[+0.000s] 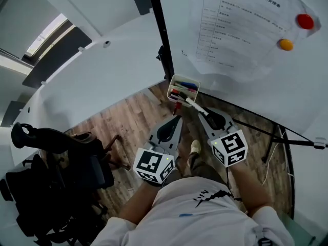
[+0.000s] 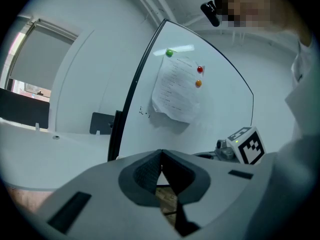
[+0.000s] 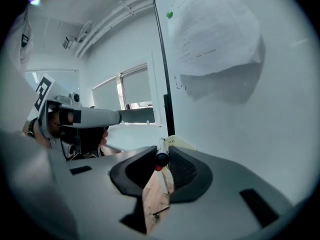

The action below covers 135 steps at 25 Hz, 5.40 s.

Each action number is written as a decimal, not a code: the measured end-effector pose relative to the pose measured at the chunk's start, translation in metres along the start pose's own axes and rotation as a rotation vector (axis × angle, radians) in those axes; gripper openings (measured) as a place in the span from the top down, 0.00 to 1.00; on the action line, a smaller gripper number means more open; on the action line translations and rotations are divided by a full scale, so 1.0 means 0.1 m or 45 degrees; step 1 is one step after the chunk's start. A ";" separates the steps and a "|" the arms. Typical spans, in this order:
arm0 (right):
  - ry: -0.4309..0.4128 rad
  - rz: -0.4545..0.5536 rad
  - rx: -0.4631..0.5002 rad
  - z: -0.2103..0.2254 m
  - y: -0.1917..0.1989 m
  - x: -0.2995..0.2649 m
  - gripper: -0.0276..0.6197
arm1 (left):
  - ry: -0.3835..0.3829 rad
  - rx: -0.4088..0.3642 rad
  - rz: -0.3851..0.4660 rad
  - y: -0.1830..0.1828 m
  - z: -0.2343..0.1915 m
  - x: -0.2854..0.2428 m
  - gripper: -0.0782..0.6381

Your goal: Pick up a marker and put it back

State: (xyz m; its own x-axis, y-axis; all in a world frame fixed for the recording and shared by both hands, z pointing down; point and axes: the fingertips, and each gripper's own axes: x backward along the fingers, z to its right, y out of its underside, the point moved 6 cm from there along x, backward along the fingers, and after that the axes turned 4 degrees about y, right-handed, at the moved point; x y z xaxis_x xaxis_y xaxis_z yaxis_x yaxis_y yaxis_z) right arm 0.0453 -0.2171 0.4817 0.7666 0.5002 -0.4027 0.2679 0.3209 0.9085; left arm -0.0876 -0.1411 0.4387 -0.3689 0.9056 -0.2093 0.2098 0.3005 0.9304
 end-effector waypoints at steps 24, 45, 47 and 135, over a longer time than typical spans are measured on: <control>0.164 0.335 -0.015 -1.13 -0.71 1.13 0.83 | 0.270 -0.124 0.126 -0.47 0.39 1.03 0.87; 0.150 0.366 0.004 -1.29 -0.85 1.14 0.83 | 0.266 -0.113 0.170 -0.60 0.36 1.16 0.88; 0.153 0.362 0.005 -1.27 -0.87 1.13 0.83 | 0.265 -0.107 0.173 -0.60 0.35 1.13 0.88; -0.004 0.344 0.012 -1.25 -0.84 0.79 0.92 | 0.194 -0.092 0.145 -0.54 0.42 1.00 0.88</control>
State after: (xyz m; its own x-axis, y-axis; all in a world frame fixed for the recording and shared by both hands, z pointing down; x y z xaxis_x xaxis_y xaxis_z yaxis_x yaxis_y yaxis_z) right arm 0.0109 -0.1039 0.3593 0.8129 0.5641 -0.1450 0.0587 0.1683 0.9840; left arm -0.0982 -0.0541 0.3550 -0.4804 0.8751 -0.0590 0.1941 0.1717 0.9658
